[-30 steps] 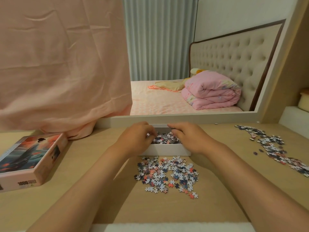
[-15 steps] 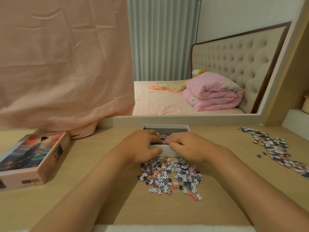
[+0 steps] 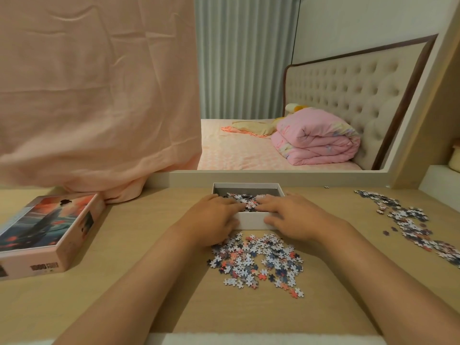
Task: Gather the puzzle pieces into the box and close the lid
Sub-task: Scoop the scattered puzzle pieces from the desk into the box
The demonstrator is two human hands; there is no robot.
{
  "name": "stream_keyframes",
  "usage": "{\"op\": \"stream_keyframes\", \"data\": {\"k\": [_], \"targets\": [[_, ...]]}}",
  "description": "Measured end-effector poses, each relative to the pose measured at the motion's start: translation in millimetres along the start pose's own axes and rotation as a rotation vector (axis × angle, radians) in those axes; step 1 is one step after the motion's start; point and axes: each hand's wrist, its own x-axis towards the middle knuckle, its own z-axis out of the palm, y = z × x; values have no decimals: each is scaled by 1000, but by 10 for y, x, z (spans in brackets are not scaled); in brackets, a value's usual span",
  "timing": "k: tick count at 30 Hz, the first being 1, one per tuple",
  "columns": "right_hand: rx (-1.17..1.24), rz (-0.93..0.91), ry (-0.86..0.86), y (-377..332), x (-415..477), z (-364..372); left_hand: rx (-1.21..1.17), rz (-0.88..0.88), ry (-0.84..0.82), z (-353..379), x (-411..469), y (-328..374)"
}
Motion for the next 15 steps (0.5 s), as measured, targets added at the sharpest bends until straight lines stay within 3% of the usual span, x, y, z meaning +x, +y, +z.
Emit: {"op": "stream_keyframes", "data": {"k": [5,9,12,15], "targets": [[3,17,90,39,5,18,-82,-15,29,51,27,-72],[51,-22,246,-107,-79,-187,-110,19,168,-81,-58,-13],[125,20,7,-231,-161,-352,-139,60,212,-287,-152,143],[77,118,-341,-319,-261,-364,-113,-33,-108,-448,-202,249]]}}
